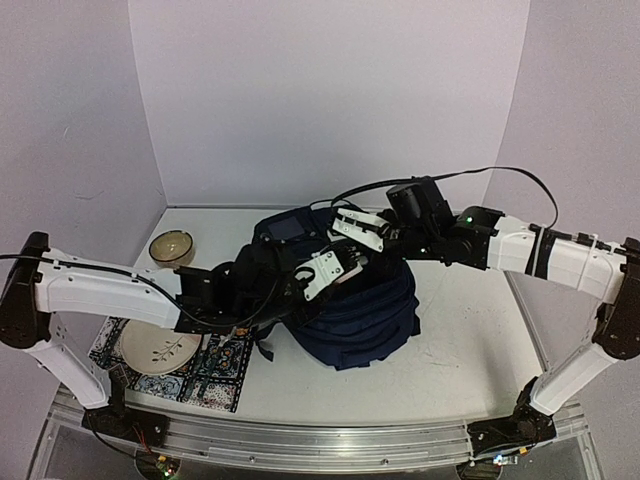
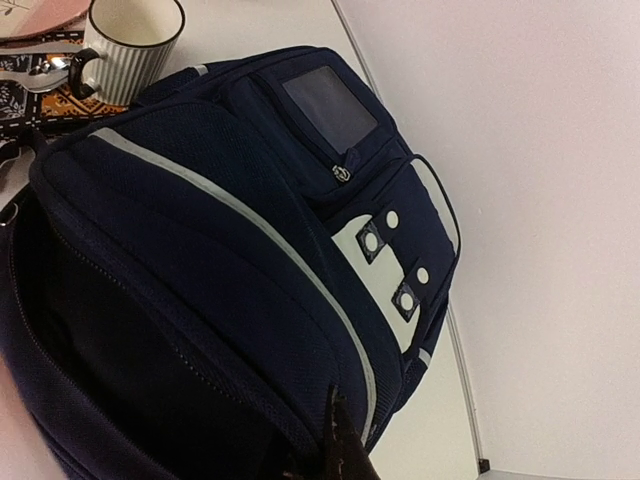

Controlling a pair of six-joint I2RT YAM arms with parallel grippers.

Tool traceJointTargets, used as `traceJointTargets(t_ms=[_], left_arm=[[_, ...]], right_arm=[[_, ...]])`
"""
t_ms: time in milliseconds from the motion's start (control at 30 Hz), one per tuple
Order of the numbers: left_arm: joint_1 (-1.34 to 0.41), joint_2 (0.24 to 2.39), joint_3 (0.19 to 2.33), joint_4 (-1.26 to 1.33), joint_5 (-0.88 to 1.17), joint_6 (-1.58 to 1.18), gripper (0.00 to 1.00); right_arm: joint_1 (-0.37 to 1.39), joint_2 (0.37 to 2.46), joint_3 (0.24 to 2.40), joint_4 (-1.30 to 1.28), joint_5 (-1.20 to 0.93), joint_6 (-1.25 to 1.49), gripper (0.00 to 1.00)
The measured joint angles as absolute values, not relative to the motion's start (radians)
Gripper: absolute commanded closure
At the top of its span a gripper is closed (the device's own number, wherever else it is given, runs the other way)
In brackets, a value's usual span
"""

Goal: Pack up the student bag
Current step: Place the pencil case in the second largest pocket of the bag.

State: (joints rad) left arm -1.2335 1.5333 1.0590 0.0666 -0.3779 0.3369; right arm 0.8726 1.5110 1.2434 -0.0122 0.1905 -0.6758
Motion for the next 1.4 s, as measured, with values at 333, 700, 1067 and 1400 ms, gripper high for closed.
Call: traceJointTargets(t_ms=[333, 700, 1067, 1400], left_arm=[[-1.233, 1.712, 1.119, 0.133, -0.452, 0.525, 1.0], [-1.209, 1.834, 1.177, 0.24, -0.532, 0.668, 0.77], [-1.207, 1.858, 1.197, 0.245, -0.568, 0.686, 0.53], [-1.208, 1.778, 1.145, 0.244, -0.54, 0.659, 0.48]], right_arm=[[0.873, 1.511, 1.243, -0.017, 0.165, -0.651, 1.0], [0.862, 1.503, 1.243, -0.014, 0.162, -0.633, 1.0], [0.858, 1.499, 1.243, -0.007, 0.166, -0.627, 1.0], [0.86, 1.499, 1.242, -0.003, 0.167, -0.616, 1.0]])
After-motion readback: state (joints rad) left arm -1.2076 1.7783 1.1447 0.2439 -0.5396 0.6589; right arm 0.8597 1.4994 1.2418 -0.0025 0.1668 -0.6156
